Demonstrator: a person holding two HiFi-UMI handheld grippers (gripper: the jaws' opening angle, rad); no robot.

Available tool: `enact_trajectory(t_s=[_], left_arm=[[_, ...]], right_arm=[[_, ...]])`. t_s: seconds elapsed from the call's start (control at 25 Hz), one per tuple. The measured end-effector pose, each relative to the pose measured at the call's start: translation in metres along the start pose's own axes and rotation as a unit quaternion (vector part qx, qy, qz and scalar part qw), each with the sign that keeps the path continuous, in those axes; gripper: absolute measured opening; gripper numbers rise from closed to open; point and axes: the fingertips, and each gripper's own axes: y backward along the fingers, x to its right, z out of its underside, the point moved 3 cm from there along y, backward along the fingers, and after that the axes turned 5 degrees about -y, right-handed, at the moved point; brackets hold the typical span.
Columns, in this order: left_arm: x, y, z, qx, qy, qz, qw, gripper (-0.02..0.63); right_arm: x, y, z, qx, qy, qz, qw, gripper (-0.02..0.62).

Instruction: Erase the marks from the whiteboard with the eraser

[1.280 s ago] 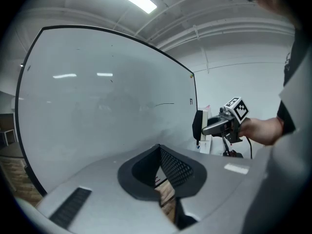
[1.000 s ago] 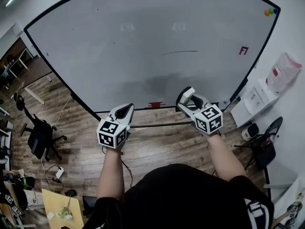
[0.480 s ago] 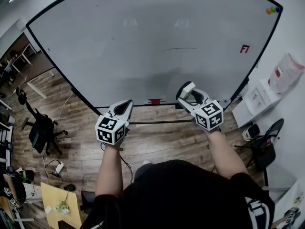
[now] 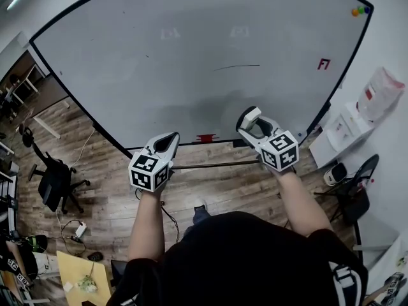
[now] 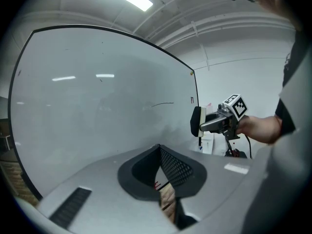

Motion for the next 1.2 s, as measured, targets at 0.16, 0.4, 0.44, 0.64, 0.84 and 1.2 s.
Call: enact_trajectory(t_s=[0.16,0.4,0.44,0.64,0.84,1.2], left_arm=[[-0.008,-0.005,0.001,0.004,0.003,0.004,1.0000,0.011],[-0.025,-0.010,0.002,0.007,0.003,0.005,1.0000,0.011],[-0.028,-0.011,0.002,0.008,0.004,0.005,0.9999,0.011],[-0.042,-0.020,0.002,0.007,0.005,0.008,0.9999,0.011],[-0.054,-0.029,0.003,0.004,0.004,0.014,0.9999,0.011],[-0.068,-0.042,0.003,0.001,0.000,0.023,0.9997,0.011]], right_arm=[[0.001,-0.009,-0.002,-0.003,0.002,0.002,1.000,0.252],[0.002,-0.025,-0.006,-0.005,0.003,0.005,1.000,0.252],[0.002,-0.027,-0.007,-0.006,0.003,0.005,1.000,0.252],[0.009,-0.040,-0.010,-0.007,0.001,0.012,1.000,0.252],[0.013,-0.052,-0.012,-0.005,-0.003,0.015,1.000,0.252],[0.022,-0.066,-0.013,-0.008,-0.010,0.023,1.000,0.252]])
